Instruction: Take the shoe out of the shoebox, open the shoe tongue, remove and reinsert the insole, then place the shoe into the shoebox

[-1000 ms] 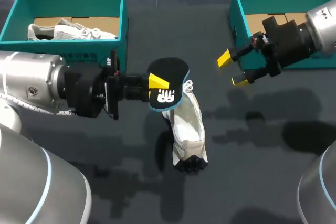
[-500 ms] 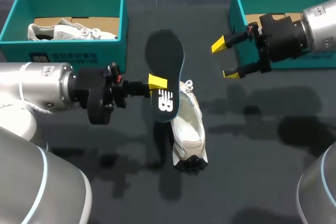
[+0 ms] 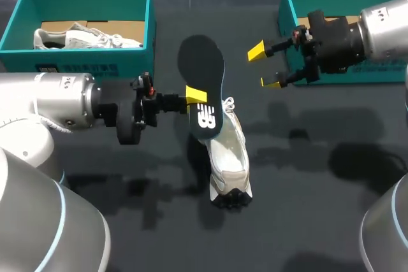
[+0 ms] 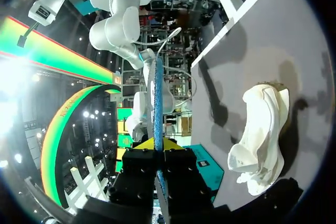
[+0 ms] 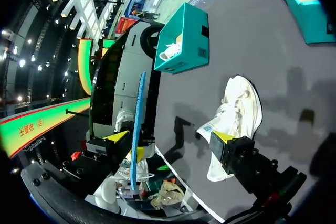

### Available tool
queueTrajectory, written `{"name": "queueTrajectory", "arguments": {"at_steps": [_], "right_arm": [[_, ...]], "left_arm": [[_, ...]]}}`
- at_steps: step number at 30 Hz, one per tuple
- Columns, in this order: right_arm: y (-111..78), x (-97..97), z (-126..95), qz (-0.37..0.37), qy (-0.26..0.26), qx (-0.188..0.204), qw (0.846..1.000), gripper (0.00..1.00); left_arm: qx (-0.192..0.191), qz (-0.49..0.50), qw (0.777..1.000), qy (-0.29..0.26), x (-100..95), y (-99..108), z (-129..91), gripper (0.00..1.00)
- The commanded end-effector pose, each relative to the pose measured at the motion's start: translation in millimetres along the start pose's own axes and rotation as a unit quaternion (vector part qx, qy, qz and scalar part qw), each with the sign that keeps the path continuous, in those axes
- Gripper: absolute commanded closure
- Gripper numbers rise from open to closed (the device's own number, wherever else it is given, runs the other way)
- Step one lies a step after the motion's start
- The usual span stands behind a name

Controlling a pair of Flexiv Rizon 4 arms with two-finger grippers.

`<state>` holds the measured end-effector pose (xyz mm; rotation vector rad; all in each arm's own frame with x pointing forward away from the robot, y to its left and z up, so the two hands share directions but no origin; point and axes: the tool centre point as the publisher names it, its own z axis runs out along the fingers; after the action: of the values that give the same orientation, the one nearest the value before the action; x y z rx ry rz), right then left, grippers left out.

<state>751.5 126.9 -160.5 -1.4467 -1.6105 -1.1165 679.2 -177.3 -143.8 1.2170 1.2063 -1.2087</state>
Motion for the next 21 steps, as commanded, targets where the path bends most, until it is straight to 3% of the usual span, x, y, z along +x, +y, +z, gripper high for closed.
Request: {"name": "queueTrajectory", "arguments": {"at_steps": [1, 9, 21], "right_arm": [[3.6, -1.0, 13, -0.011, 0.009, 0.006, 1.000, 0.00], [3.6, -1.0, 13, -0.011, 0.009, 0.006, 1.000, 0.00], [0.2, 1.3, 32, -0.025, 0.036, 0.008, 0.999, 0.00]], "left_arm": [[-0.015, 0.012, 1.000, 0.018, -4.0, 2, 7, 1.00], [-0.015, 0.012, 1.000, 0.018, -4.0, 2, 7, 1.00], [-0.042, 0.034, 0.997, 0.059, 16.9, 20, 36, 1.00]]}}
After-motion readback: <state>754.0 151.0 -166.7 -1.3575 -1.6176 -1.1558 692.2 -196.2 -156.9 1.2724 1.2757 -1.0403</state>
